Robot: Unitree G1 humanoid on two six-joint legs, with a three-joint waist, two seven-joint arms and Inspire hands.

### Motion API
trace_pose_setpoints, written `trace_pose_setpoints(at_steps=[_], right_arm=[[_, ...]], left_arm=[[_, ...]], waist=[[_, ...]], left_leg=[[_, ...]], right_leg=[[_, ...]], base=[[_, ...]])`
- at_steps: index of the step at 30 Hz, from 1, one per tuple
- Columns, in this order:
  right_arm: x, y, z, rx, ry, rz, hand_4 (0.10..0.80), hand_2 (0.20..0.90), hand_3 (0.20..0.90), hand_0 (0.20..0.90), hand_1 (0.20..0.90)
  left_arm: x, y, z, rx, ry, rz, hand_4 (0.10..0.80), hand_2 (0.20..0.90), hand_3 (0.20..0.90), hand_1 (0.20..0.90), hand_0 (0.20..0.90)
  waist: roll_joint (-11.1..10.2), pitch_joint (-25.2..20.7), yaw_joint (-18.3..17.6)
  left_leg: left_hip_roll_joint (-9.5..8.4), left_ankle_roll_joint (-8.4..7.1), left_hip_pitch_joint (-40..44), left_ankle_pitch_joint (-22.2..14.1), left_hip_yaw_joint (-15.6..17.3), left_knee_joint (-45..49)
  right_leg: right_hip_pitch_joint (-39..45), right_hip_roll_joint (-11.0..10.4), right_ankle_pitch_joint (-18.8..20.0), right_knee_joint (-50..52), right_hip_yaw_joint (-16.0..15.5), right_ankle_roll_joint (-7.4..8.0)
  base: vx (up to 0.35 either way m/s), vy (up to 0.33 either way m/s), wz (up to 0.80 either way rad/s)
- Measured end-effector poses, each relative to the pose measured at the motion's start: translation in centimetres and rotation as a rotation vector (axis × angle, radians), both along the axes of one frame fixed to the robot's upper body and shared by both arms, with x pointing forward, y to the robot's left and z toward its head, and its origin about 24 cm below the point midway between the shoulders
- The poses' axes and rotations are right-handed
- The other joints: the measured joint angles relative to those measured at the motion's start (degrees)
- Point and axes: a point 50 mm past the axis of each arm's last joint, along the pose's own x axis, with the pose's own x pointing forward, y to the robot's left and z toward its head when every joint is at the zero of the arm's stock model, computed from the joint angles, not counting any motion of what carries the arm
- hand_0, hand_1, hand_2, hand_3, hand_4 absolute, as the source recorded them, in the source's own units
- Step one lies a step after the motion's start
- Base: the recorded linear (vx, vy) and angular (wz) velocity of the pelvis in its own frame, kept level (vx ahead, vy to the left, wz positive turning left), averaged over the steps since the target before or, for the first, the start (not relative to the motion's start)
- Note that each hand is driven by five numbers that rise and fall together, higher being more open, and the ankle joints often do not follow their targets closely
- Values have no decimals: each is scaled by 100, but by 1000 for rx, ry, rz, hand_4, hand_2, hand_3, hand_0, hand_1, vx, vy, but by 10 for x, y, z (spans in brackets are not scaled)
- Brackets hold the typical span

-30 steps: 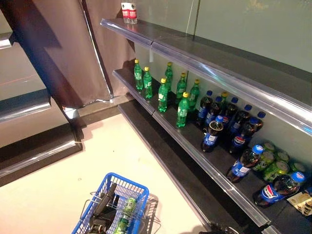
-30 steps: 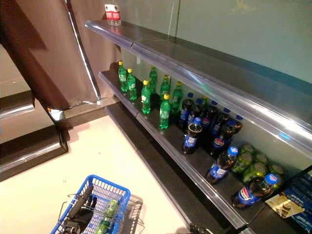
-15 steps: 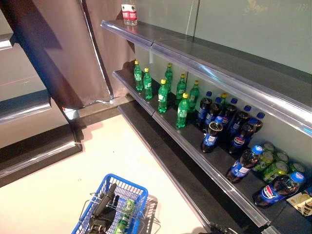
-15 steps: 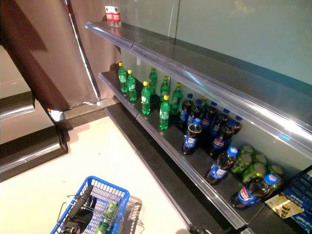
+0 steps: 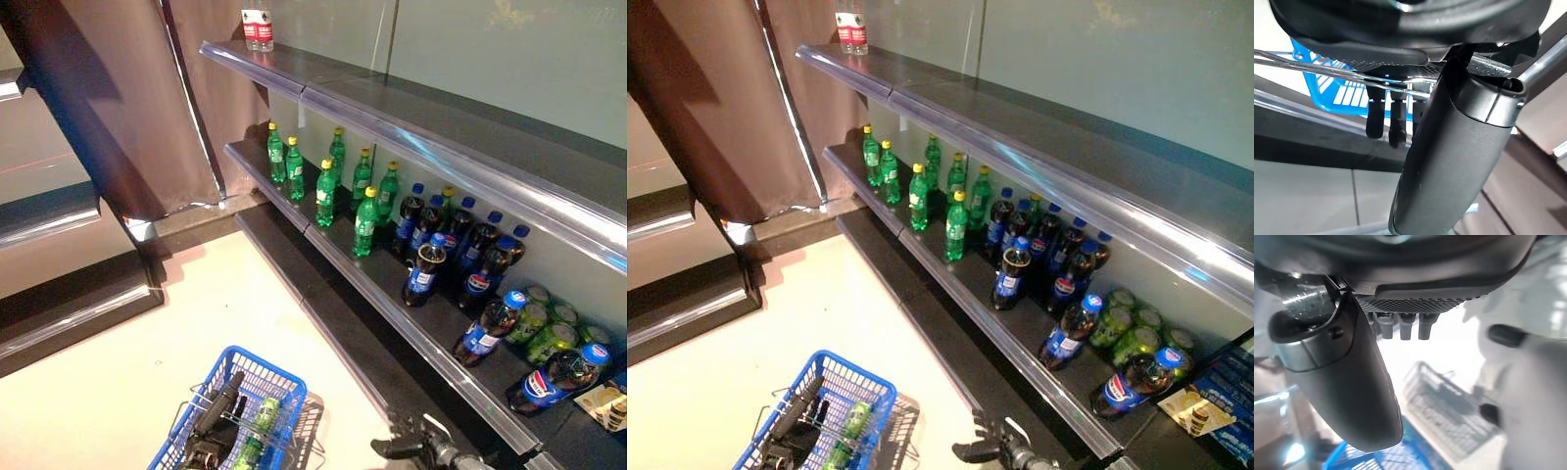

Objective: Pick up the drink and place into the basket.

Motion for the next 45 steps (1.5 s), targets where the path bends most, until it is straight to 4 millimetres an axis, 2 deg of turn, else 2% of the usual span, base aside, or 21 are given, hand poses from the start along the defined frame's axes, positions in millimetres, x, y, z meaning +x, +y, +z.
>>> trace_pose_setpoints(at_steps=[4, 7, 13, 18, 28, 38, 45], right_arm=[[10, 5, 9, 15, -66, 15, 800, 900, 900, 900, 900], [13, 6, 18, 34, -122, 28, 800, 900, 900, 900, 900], [26, 11, 47, 102, -277, 37, 800, 900, 900, 900, 900], [39, 12, 68, 144, -378, 71, 800, 900, 900, 900, 900], [59, 23, 101, 219, -546, 87, 800, 900, 900, 900, 900], [62, 24, 107, 243, -572, 72, 800, 900, 900, 900, 900], [63, 22, 107, 238, -578, 38, 800, 900, 900, 900, 900]], left_arm=[[-4, 1, -1, 5, 9, 7, 100, 300, 200, 300, 300], [-6, 1, -1, 5, 14, 8, 100, 300, 200, 300, 300], [-6, 1, -1, 13, 15, -3, 100, 300, 200, 300, 300], [2, -3, 3, 10, -7, -15, 100, 300, 200, 300, 300], [9, -15, 5, -6, -19, -41, 100, 300, 200, 300, 300], [9, -15, 5, -3, -7, -33, 100, 300, 200, 300, 300], [6, -12, 7, 2, -13, -22, 100, 300, 200, 300, 300]], waist=[[0, 3, -129], [-8, 19, -249], [-81, 90, -582], [-99, 117, -607], [-86, 144, -567], [-21, 208, -532], [-17, 212, -291]], left_leg=[[-1, 2, 12, -25, 152, -15], [-11, 16, 12, -43, 326, -13], [-40, 43, 18, -74, 613, -24], [-56, 52, 14, -95, 759, -24], [-61, 52, 19, -95, 772, -20], [-56, 52, 18, -94, 689, -4], [-52, 51, 15, -91, 500, 4]], right_leg=[[-50, 16, 36, 0, 113, 5], [-146, 34, 90, 0, 321, 14], [-257, 52, 155, 0, 601, 53], [-354, 69, 175, 0, 789, 76], [-379, 72, 209, 0, 820, 97], [-334, 52, 204, 0, 695, 76], [-250, 22, 162, 0, 510, 74]], base=[[-9, 7, -19], [-3, 5, -36], [-10, 14, -24], [-11, 7, -18], [1, 0, -1], [3, 1, 4], [-2, -1, 15]])
